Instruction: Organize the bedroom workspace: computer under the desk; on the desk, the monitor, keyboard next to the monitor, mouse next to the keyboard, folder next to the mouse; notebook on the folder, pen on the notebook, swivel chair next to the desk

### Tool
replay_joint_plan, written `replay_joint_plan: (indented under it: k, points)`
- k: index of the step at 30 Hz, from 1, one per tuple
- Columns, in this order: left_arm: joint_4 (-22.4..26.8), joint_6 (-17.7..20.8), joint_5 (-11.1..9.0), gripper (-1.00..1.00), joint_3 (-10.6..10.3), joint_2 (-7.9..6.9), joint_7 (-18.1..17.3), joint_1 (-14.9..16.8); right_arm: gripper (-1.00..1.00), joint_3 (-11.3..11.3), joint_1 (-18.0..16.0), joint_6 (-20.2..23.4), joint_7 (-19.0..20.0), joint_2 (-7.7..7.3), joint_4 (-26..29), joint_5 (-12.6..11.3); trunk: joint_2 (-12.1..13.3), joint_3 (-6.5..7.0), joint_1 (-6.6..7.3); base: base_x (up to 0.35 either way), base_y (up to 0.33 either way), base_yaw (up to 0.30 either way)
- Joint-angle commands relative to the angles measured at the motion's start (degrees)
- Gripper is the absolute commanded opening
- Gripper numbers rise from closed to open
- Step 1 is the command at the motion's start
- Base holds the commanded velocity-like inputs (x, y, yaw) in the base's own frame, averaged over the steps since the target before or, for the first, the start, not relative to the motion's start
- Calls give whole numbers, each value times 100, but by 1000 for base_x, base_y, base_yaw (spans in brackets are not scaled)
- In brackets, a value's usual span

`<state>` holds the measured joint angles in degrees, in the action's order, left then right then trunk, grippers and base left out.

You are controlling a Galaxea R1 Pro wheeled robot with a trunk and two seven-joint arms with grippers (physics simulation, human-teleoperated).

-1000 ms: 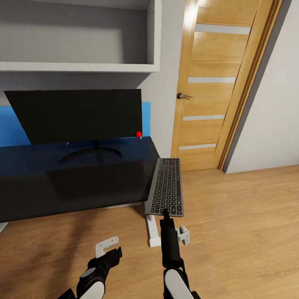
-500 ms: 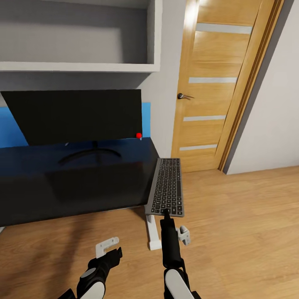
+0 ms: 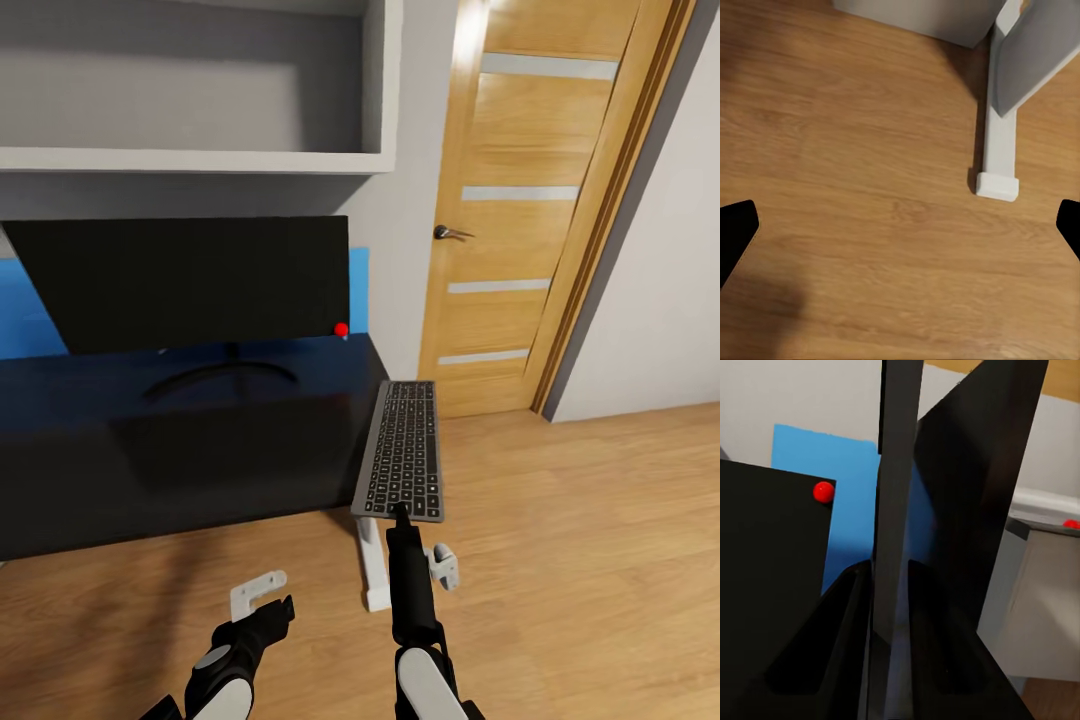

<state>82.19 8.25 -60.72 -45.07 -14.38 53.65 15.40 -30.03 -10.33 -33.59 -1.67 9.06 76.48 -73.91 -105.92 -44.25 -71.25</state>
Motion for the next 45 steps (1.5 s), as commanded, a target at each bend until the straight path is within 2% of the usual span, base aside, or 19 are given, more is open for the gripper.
replay_joint_plan:
  k: [1, 27, 28, 45]
  points:
    - [7, 28, -10, 100, -11, -4, 32, 7, -100, -12, -4, -34, 1, -1, -2, -106, -3, -6, 0, 3, 124, 0]
    - [7, 30, -19, 100, -11, -6, 32, 7, -100, -3, -4, -26, -24, -10, -2, -98, -3, -6, 0, 0, 10, 0]
    - [7, 31, -19, 100, -11, -7, 32, 7, 100, -3, -4, -26, -28, -10, -2, -97, -3, -6, 0, 0, 0, 0]
    - [7, 28, -10, 100, -11, -17, 32, 7, 100, -18, -4, -26, -91, -10, -4, -99, -3, -6, 0, 0, 0, 0]
